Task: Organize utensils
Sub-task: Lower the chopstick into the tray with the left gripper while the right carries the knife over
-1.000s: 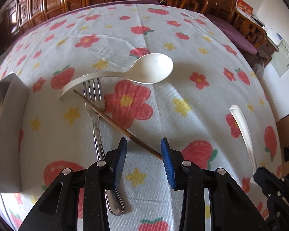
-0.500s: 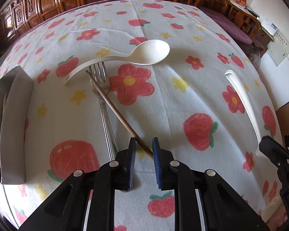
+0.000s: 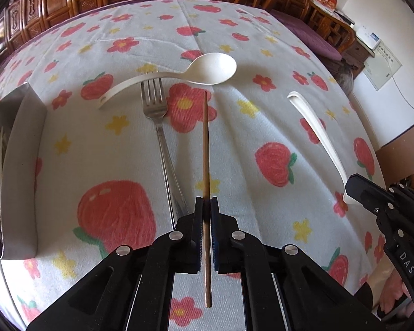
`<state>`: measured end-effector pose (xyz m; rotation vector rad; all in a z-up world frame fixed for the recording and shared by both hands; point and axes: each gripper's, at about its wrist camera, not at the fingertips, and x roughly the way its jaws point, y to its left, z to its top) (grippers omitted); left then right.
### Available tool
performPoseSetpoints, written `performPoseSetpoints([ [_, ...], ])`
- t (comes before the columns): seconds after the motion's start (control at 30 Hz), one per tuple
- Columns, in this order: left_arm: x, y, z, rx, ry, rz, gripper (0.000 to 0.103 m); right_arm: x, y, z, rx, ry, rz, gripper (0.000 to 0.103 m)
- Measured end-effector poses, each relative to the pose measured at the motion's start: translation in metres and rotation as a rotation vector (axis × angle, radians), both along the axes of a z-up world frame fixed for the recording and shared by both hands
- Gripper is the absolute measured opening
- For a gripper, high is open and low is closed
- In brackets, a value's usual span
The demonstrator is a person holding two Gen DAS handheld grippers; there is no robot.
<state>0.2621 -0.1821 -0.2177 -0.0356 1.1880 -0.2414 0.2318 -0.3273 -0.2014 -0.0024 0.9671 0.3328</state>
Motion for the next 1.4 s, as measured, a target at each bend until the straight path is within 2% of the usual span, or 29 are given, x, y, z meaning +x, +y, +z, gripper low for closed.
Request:
performPoseSetpoints([
  [0.3, -0.016, 0.01, 0.032, -0.025, -0.058, -0.038, 0.004, -0.007, 0.009, 0.011, -0.012, -0.011, 0.0, 0.004],
  [0.47, -0.024, 0.036, 0.056, -0.045, -0.102, -0.029, 0.004, -0.007, 0.028, 0.02, -0.015, -0.02, 0.018, 0.004],
  [0.8, -0.032, 0.104, 0.097, -0.054, -0.187, 0.005, 0.004, 0.001, 0.094, 0.039, -0.019, -0.046, 0.091, 0.004],
  [1.07, -0.033, 0.16, 0.108, -0.057, -0.213, 0.066, 0.004, 0.008, 0.146, 0.051, -0.013, -0.057, 0.155, 0.004],
  [1.4, -0.017, 0.222, 0.1, -0.04, -0.206, 0.115, 0.004, 0.003, 0.186, 0.055, -0.028, -0.054, 0.21, 0.004],
])
